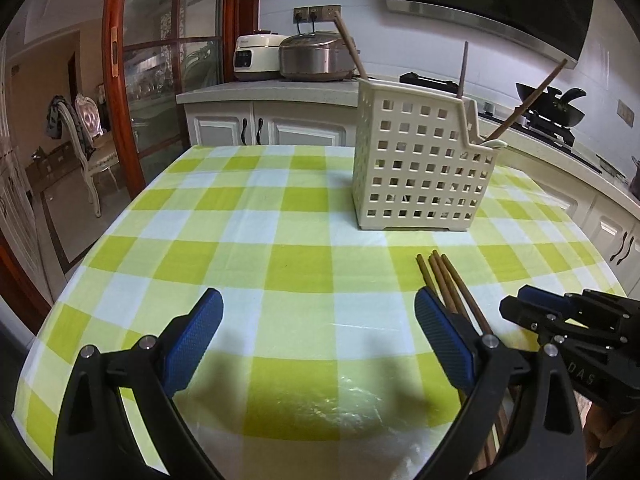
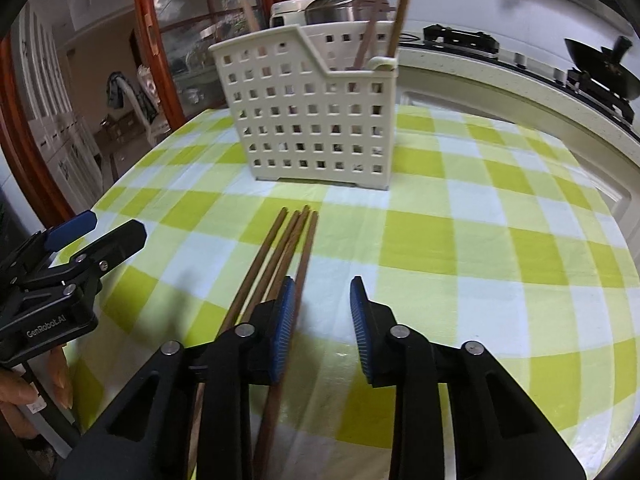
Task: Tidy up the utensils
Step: 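Move both open grippers back toward the remaining brown chopsticks, then close the right gripper on a brown chopstick while the left gripper grasps another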
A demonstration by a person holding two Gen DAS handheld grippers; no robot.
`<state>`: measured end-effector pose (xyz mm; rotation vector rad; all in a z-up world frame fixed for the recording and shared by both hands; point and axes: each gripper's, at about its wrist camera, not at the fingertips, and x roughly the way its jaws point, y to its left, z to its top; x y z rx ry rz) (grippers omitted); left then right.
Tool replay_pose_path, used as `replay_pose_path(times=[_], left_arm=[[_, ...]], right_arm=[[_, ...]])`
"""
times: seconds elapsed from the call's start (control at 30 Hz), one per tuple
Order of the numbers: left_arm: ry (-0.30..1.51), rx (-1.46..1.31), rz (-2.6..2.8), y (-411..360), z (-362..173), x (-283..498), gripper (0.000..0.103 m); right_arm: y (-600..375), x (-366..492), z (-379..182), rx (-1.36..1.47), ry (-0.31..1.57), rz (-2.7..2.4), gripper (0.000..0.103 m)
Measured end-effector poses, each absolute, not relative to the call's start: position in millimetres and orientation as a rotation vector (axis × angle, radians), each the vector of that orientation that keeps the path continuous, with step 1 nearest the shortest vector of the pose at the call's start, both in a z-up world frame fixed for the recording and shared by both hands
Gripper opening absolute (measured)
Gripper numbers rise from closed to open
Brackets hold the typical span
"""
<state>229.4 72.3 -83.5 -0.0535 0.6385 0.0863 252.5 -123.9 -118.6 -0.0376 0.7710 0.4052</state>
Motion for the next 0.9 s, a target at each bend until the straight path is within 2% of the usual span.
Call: replay_pose_path(times=[0.2, 0.73, 0.8, 0.9], left_arm=[[0.641, -0.060, 0.092, 76, -87, 230, 0.094], [0.662, -0.058, 0.075, 76, -91, 230, 0.094], [0.667, -0.054, 0.071, 73, -91, 231, 0.094], [0.681, -0.049, 0.061, 69, -91, 232, 0.094]], right_arm=[[-113, 258, -123, -0.061, 0.810, 0.422, 0.019], [-91, 274, -131, -0.173, 0.849, 0.382, 0.015], [-90, 273, -131, -0.184, 0.846, 0.375, 0.009], [-97, 274, -131, -0.154, 0.849, 0.372, 0.007]])
